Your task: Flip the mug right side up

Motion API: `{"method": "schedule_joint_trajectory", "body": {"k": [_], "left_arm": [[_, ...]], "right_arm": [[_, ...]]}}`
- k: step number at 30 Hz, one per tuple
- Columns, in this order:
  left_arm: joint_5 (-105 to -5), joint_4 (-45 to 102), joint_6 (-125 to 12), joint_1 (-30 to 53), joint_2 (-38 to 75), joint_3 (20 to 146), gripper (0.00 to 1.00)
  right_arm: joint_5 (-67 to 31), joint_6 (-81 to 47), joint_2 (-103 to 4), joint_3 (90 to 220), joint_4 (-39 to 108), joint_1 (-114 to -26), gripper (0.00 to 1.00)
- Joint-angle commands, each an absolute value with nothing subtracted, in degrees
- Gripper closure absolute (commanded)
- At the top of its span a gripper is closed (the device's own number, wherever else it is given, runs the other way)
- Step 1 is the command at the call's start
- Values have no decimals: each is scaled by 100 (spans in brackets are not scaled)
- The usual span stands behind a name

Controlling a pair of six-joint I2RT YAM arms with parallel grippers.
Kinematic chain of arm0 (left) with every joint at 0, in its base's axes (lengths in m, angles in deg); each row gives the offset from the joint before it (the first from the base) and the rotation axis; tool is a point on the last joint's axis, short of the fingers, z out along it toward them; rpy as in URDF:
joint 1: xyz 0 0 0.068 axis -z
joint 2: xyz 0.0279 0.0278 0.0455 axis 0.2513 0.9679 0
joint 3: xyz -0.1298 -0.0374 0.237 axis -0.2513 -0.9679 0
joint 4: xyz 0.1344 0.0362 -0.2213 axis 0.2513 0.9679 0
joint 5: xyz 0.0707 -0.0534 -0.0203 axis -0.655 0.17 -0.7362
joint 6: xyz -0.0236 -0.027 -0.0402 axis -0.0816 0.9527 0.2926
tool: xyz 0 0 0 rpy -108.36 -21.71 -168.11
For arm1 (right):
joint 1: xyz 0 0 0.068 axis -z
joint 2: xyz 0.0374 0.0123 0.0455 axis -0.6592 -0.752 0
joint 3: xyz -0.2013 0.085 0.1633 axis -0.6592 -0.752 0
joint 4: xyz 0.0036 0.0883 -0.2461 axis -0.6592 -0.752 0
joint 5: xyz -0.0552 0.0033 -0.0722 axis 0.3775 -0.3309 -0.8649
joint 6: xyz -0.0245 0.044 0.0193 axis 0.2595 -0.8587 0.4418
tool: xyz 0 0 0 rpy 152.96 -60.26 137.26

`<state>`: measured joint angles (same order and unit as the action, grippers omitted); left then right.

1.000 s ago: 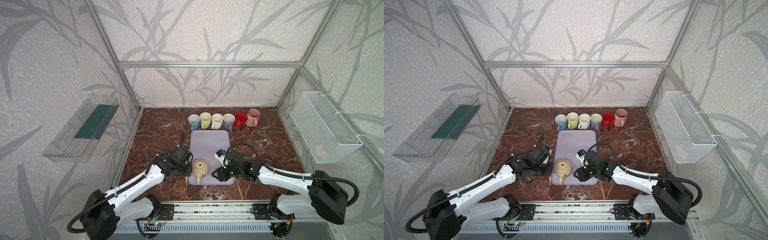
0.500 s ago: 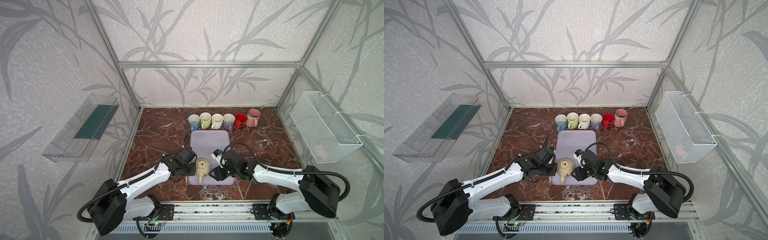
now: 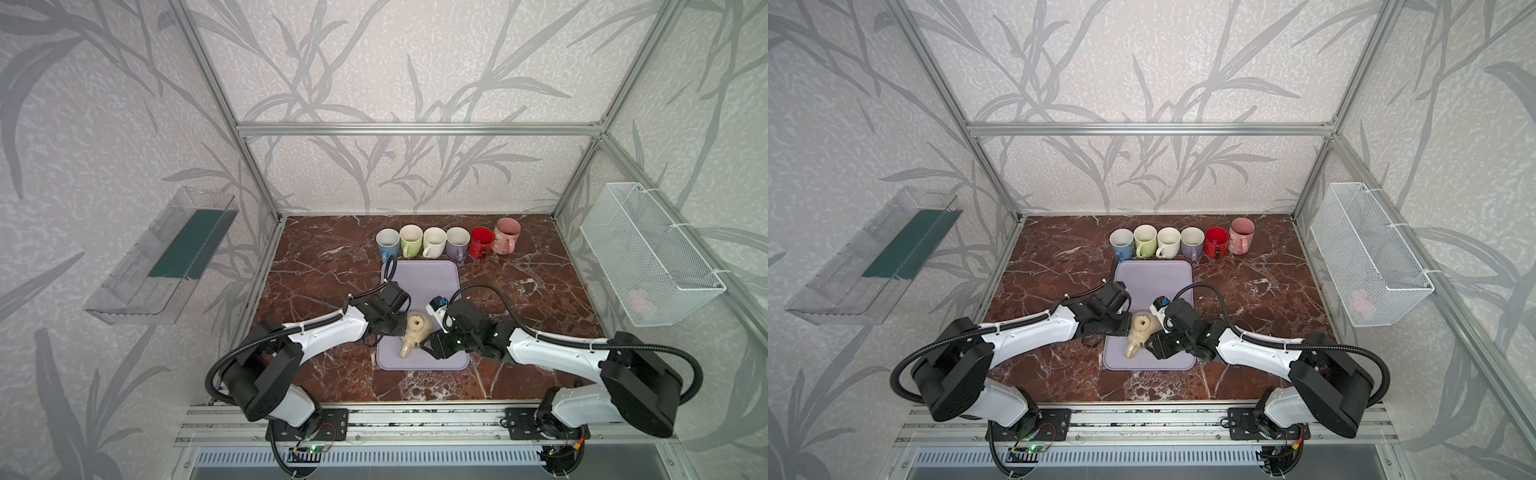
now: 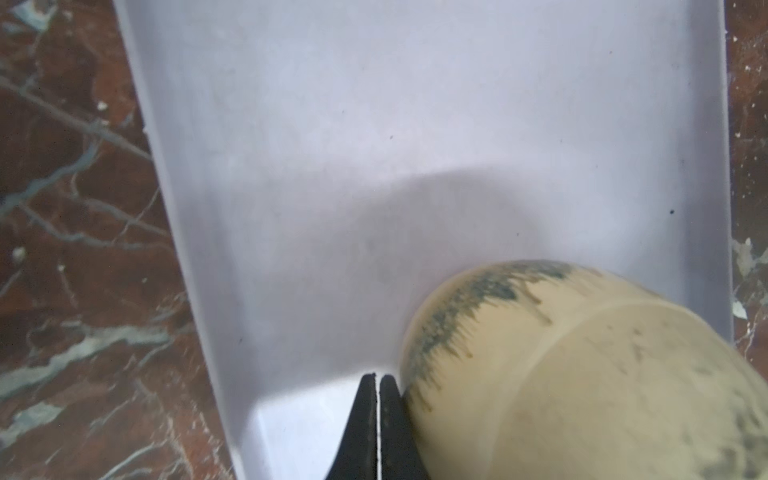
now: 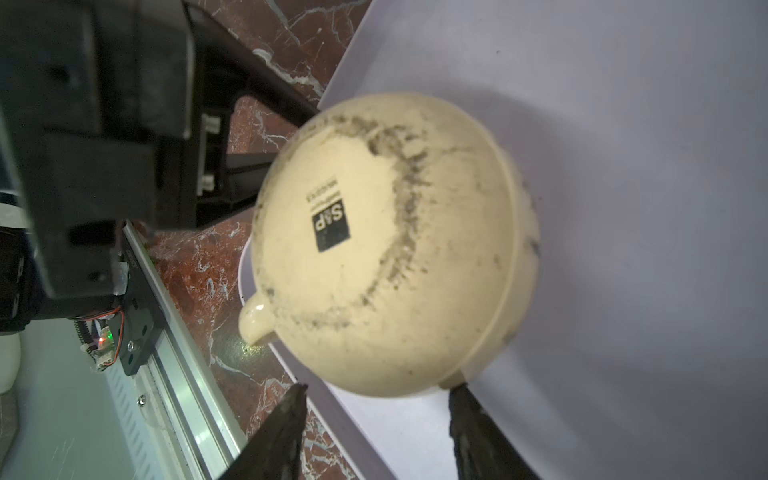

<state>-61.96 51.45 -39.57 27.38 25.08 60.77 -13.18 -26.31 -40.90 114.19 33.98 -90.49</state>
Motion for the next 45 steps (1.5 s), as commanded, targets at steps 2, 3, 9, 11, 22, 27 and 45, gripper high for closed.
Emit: {"method": "schedule_joint_trajectory", "body": {"k": [2, 3, 9, 11, 22, 27, 45], "left_arm": [[-6233, 4837, -4140, 2764, 2777, 6549, 95], [-6252, 4858, -4161, 2757, 2789, 6593, 95], [-6346, 5104, -4247, 2728, 2666, 6665, 95], [-6279, 5106, -4207, 2728, 2593, 6579, 95], [-6127, 4790, -3658, 2988, 1956, 5659, 99], [-6135, 4424, -3368, 3269, 1835, 5378, 99], [-6548, 3593, -2968, 4029, 2633, 5941, 100]], "right_arm": [[-1358, -2547, -3854, 11487, 3356, -8900, 45], [-1341, -2543, -3822, 11465, 3352, -8851, 45], [-1216, -2543, -3684, 11354, 3351, -8534, 45], [-1214, -2527, -3676, 11356, 3340, -8461, 45], [-1122, -2534, -4124, 11539, 3491, -8228, 51], [-1160, -2543, -4440, 11761, 3494, -8204, 51], [-1544, -2309, -4747, 12513, 2670, -7808, 50]]}}
